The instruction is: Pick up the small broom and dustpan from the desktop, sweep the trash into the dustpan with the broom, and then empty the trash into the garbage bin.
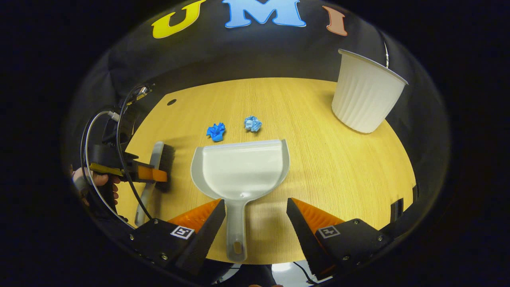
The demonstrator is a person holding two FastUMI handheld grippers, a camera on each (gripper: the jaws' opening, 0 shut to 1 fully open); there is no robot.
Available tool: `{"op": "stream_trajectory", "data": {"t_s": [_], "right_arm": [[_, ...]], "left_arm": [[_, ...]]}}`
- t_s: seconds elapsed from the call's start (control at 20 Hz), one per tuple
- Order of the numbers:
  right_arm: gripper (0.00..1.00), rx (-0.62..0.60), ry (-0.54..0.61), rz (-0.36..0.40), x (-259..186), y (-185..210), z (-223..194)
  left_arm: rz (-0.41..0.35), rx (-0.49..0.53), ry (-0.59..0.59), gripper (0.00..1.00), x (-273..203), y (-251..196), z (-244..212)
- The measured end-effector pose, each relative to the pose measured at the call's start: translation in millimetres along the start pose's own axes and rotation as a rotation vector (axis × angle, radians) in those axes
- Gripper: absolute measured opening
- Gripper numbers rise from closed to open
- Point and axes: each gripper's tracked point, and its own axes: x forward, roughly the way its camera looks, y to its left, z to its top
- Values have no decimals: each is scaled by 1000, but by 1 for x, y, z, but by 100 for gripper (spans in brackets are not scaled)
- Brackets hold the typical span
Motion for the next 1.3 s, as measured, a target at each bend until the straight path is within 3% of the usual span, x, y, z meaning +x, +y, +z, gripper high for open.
{"op": "stream_trajectory", "data": {"t_s": [0.2,0.3,0.35,0.65,0.85,0.9,1.05,1.1,1.2,1.3], "right_arm": [[96,-30,30,26,4,9,-7],[96,-40,46,37,9,13,-11],[96,-46,57,39,12,14,-15],[97,-70,126,39,24,16,-31],[87,-83,159,27,33,15,-37],[76,-79,166,30,35,16,-37],[72,-70,190,44,40,21,-40],[55,-71,202,43,42,22,-41],[54,-71,222,46,41,22,-41],[33,-74,240,41,42,22,-43]], "left_arm": [[1,12,15,52,1,-1,0],[5,18,17,52,3,-1,3],[2,21,17,47,3,-2,3],[-14,58,7,49,6,-5,26],[-17,120,-9,47,8,-5,54],[-22,135,-12,49,9,-7,60],[-42,189,-13,47,13,-13,80],[-44,211,-14,49,17,-17,87],[-46,261,-18,47,23,-22,100],[-58,312,-17,51,27,-29,114]]}}
